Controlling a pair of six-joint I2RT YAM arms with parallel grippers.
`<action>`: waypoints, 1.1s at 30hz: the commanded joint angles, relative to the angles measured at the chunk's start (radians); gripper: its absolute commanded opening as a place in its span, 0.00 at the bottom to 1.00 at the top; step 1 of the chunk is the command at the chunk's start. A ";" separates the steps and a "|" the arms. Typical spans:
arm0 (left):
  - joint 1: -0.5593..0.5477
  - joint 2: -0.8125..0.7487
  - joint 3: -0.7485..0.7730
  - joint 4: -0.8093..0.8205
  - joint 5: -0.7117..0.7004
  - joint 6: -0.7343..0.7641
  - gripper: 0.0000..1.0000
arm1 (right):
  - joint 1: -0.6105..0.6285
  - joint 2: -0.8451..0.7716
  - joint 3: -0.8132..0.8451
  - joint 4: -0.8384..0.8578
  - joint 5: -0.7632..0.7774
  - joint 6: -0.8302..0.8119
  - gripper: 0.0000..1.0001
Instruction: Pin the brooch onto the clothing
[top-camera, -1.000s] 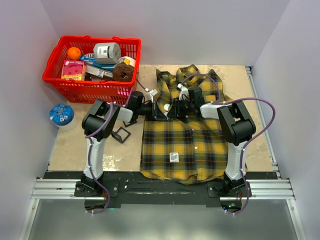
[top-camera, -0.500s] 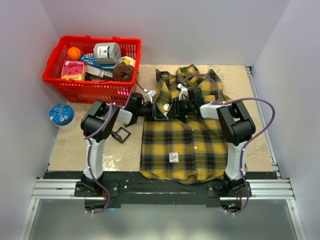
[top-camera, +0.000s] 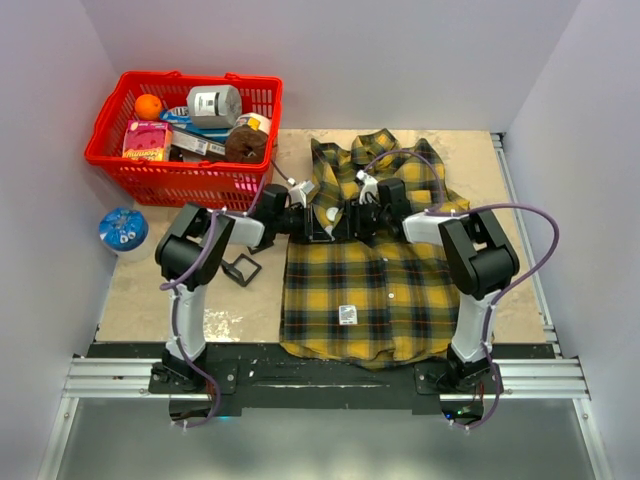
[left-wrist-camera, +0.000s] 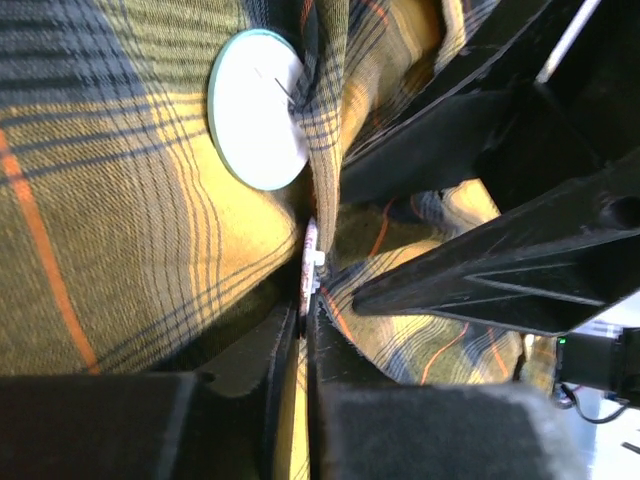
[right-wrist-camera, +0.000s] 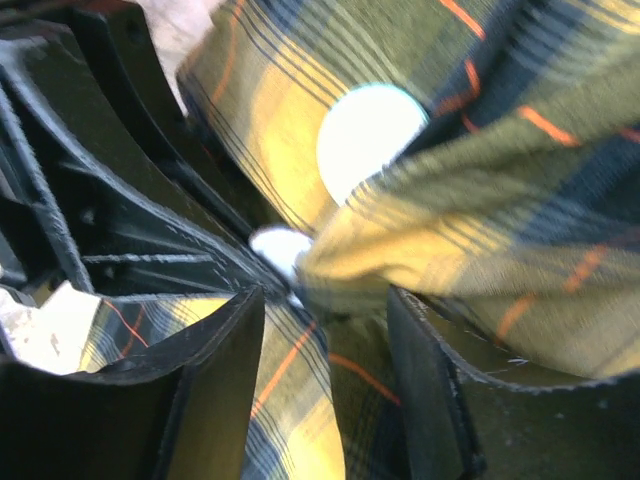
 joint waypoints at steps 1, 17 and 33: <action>0.009 -0.149 0.024 -0.004 -0.102 0.143 0.26 | -0.011 -0.077 -0.036 -0.017 0.053 -0.032 0.58; 0.008 -0.289 0.024 -0.104 -0.201 0.248 0.75 | -0.063 -0.557 -0.121 -0.138 0.217 -0.059 0.67; -0.003 -0.240 0.123 -0.202 -0.265 0.312 0.84 | -0.479 -0.584 -0.095 -0.266 0.365 -0.047 0.75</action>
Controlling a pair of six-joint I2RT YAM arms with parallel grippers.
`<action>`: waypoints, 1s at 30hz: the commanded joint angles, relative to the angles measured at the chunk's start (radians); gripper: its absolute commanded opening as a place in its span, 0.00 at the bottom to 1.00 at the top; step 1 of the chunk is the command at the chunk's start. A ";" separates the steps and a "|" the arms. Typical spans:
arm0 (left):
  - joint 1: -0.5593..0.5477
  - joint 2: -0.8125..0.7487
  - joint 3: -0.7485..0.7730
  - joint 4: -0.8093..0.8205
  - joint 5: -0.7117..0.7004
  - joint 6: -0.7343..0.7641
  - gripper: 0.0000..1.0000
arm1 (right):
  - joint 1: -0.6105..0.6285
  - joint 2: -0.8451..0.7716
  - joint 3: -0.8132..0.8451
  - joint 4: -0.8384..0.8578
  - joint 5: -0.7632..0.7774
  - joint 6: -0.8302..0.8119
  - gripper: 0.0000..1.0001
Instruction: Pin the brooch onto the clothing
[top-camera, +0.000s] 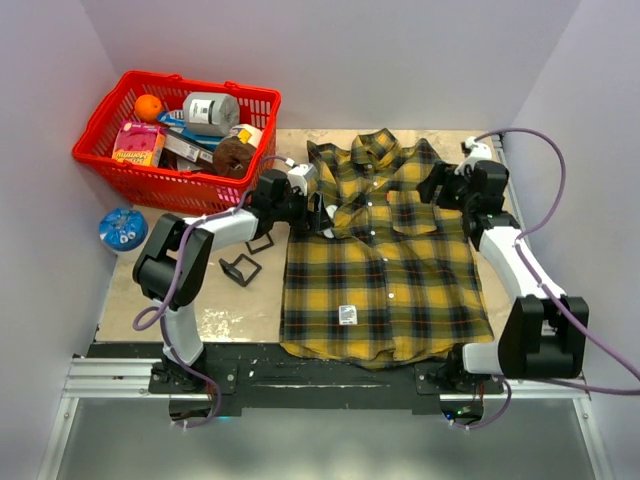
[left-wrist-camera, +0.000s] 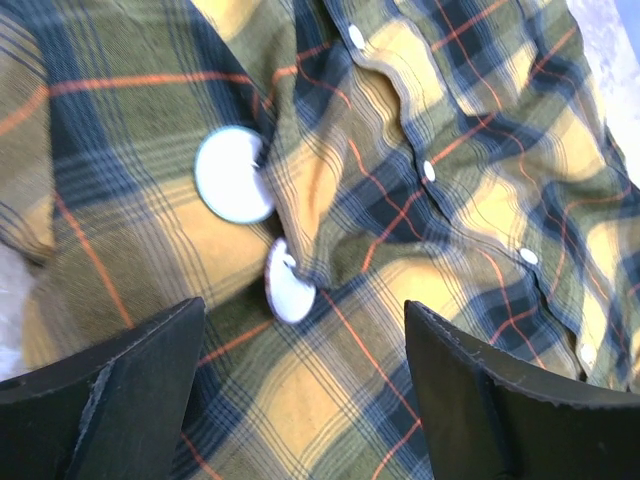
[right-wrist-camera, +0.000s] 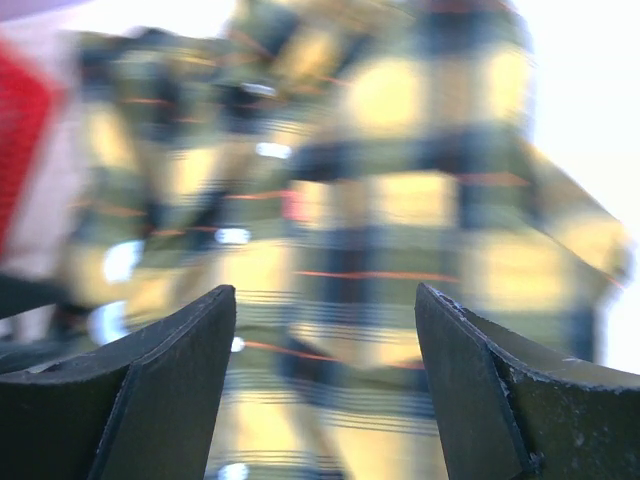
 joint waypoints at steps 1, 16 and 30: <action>0.016 -0.026 0.106 0.005 -0.072 0.061 0.84 | -0.136 0.062 0.025 -0.021 0.026 0.017 0.75; -0.081 0.084 0.324 -0.179 -0.276 0.189 0.88 | -0.317 0.311 0.135 -0.037 0.141 -0.005 0.75; -0.015 0.107 0.339 -0.285 -0.336 0.187 0.89 | -0.317 0.440 0.149 -0.004 0.081 0.003 0.70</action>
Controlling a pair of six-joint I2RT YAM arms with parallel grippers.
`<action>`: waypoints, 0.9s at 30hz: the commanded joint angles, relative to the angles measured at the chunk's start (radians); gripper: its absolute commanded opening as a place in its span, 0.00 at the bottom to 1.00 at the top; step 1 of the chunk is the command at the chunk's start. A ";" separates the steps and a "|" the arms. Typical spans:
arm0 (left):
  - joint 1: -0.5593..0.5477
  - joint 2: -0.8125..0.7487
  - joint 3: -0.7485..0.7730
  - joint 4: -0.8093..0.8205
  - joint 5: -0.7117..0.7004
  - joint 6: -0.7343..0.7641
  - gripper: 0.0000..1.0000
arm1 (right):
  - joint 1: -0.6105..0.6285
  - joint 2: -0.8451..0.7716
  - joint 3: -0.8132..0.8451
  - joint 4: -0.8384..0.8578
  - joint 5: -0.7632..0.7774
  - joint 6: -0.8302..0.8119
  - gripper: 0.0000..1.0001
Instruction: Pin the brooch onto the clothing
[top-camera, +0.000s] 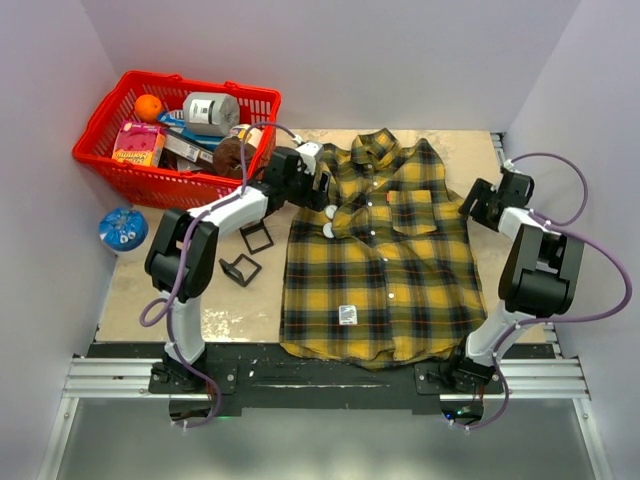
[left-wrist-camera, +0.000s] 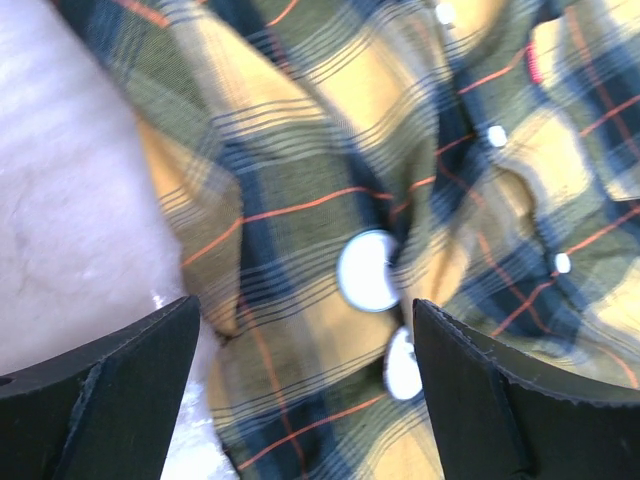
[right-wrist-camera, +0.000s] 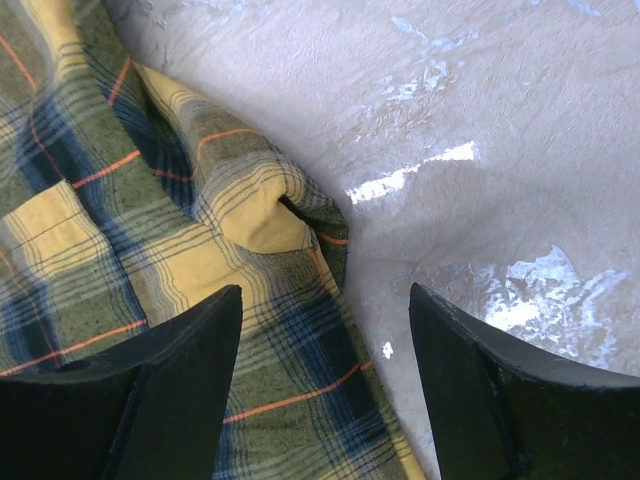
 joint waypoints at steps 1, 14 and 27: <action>0.015 0.023 0.038 -0.024 -0.032 0.015 0.87 | 0.002 0.009 0.043 0.039 -0.023 -0.001 0.70; 0.034 0.087 0.069 -0.079 -0.056 -0.001 0.77 | 0.001 0.094 0.068 0.074 -0.103 0.014 0.60; 0.039 0.144 0.072 -0.085 -0.007 -0.021 0.07 | 0.001 0.134 0.091 0.059 -0.143 0.033 0.00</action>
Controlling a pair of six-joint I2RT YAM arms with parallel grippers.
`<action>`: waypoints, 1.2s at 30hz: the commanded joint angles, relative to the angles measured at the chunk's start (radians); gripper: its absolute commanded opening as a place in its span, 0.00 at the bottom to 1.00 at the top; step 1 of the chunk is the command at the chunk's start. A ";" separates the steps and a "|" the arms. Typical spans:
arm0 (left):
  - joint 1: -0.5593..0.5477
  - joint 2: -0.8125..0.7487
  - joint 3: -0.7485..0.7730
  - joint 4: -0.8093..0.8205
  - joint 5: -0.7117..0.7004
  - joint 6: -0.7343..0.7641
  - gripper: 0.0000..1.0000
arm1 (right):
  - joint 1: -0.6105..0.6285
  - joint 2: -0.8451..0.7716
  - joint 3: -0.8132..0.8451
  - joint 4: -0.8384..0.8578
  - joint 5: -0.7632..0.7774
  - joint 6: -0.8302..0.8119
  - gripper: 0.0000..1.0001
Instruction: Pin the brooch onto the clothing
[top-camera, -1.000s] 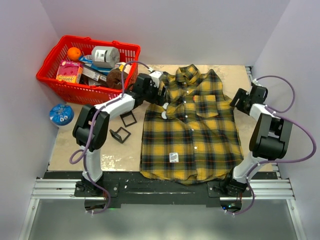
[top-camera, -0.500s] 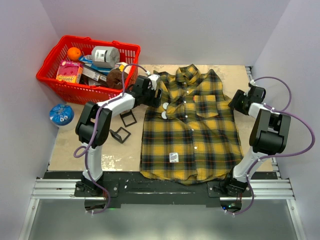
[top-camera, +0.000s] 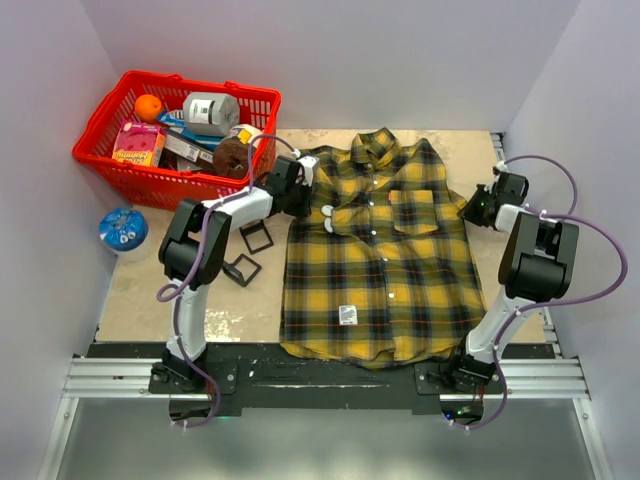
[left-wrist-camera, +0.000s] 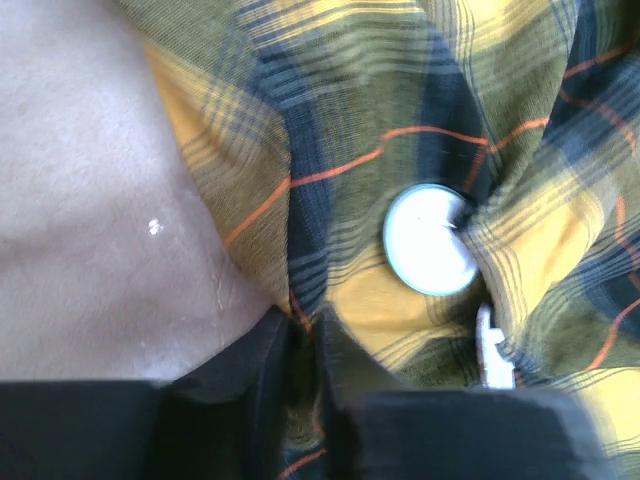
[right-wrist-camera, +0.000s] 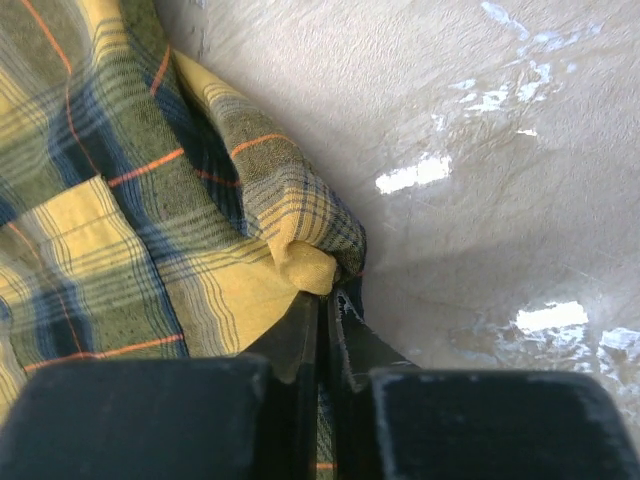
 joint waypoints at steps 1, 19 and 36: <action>0.008 0.015 0.035 -0.005 -0.012 0.006 0.00 | 0.002 0.016 0.061 0.006 0.000 0.007 0.00; 0.025 -0.005 0.032 -0.020 -0.114 0.029 0.00 | 0.002 0.027 0.108 -0.069 0.273 0.004 0.00; 0.022 -0.132 0.014 0.056 0.000 0.008 0.60 | 0.035 -0.174 0.108 -0.060 0.212 -0.037 0.61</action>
